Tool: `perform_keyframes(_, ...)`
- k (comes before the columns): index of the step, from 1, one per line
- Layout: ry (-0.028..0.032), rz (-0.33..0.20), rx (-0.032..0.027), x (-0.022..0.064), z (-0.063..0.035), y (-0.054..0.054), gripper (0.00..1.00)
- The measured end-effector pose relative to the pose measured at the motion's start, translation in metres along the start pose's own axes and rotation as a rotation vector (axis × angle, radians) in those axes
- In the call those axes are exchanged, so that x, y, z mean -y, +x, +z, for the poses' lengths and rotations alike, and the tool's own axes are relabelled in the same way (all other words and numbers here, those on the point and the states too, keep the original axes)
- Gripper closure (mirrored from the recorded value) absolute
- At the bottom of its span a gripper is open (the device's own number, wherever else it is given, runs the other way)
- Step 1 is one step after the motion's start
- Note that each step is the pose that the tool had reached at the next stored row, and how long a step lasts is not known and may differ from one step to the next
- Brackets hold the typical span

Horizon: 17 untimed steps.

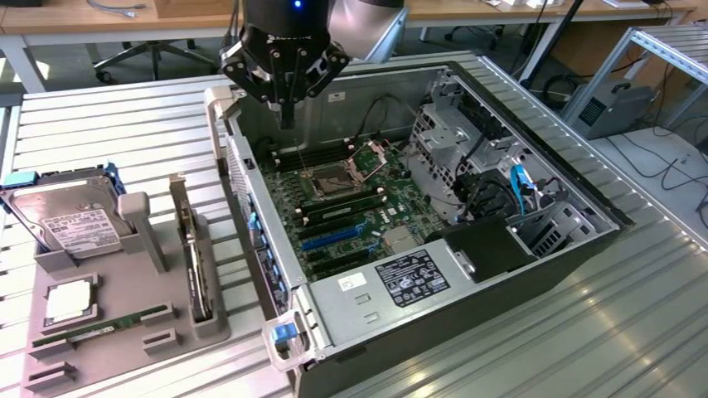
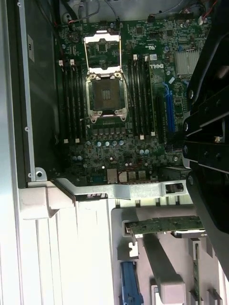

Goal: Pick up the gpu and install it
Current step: 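Reach for the gpu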

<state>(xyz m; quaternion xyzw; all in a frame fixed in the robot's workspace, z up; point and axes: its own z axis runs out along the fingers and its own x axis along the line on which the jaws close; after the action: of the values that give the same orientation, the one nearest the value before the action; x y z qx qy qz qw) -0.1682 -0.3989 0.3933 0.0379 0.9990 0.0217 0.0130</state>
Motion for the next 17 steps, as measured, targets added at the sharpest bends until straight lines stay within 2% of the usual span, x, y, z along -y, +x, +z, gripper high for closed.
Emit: perform_keyframes(17, 0.0, 0.0, 0.0, 0.0006, -0.0002, 0.0075, 0.89)
